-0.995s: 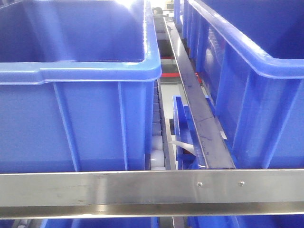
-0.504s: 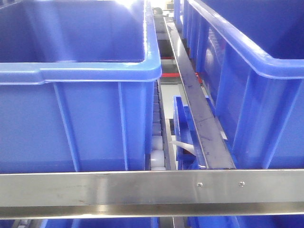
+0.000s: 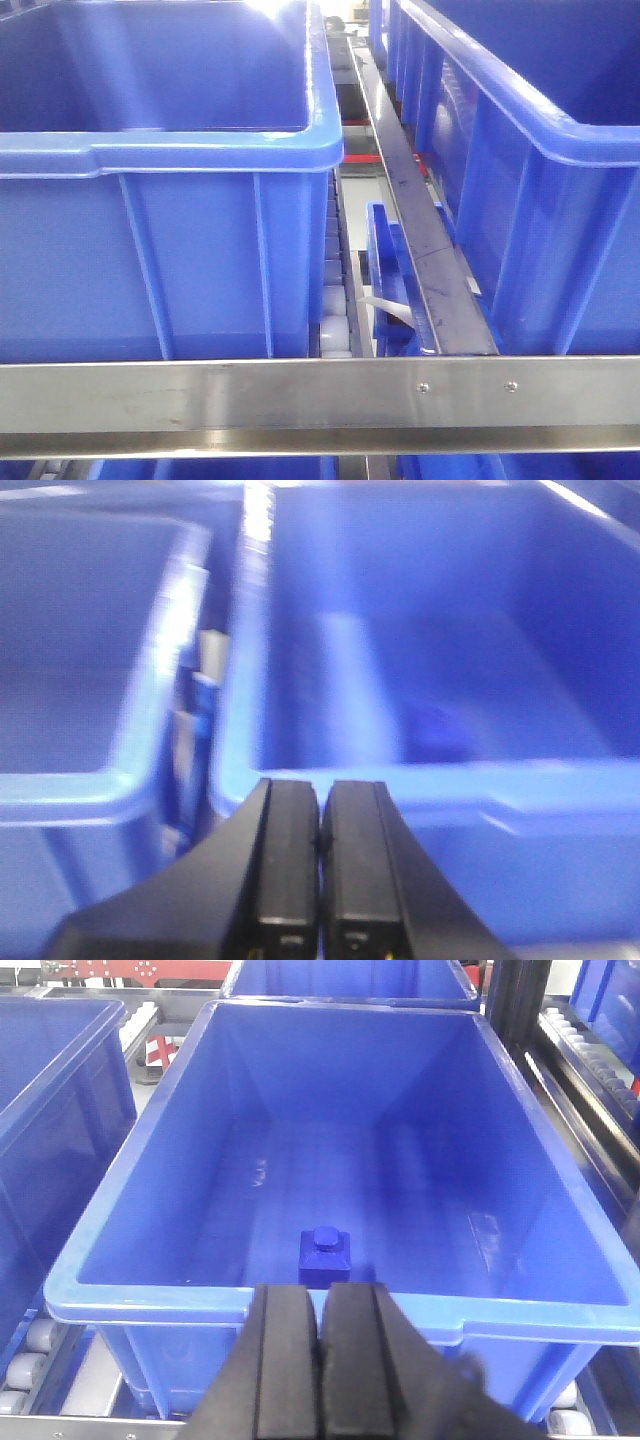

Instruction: Pick and sort blue part to right shelf

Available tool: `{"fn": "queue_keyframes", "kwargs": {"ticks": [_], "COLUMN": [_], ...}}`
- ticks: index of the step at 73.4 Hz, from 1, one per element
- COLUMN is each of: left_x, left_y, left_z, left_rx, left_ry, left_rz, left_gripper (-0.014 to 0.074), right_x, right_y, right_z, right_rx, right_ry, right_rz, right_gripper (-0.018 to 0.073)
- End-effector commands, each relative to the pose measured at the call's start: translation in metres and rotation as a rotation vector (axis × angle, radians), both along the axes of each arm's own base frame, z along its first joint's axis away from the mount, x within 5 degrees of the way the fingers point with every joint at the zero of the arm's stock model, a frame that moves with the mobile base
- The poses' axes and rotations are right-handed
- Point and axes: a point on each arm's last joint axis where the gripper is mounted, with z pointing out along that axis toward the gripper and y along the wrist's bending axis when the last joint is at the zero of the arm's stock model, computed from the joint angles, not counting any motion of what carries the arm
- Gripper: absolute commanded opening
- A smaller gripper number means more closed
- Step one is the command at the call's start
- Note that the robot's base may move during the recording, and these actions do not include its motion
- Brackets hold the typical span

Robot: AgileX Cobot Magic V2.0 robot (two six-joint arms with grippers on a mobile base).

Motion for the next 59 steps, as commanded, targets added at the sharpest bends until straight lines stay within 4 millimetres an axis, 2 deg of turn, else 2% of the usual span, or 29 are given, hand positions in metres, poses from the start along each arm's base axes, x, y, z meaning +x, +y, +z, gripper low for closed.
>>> {"fn": "queue_keyframes", "kwargs": {"ticks": [1,16,18,59], "left_x": [0.002,0.015,0.016,0.016], "left_y": [0.001,0.001,0.002,0.002], "left_z": [0.008,-0.039,-0.043,-0.045], "left_rx": [-0.017,-0.013,-0.013,-0.014], "left_ry": [-0.239,-0.284,-0.233,-0.201], "left_rz": [0.029,0.049,0.051,0.052], "left_gripper": [0.0132,0.0132,0.0132,0.0132], "right_x": [-0.003,-0.003,-0.003,-0.003], "right_y": [0.0,0.0,0.0,0.0], "right_z": [0.014,0.014,0.014,0.014], "right_rx": [-0.004,-0.004,-0.004,-0.004], "right_ry": [-0.109,-0.109,-0.109,-0.109], "right_rz": [-0.006,-0.006,-0.006,-0.006], "right_gripper": [0.0036,0.0036,0.0036,0.0036]}}
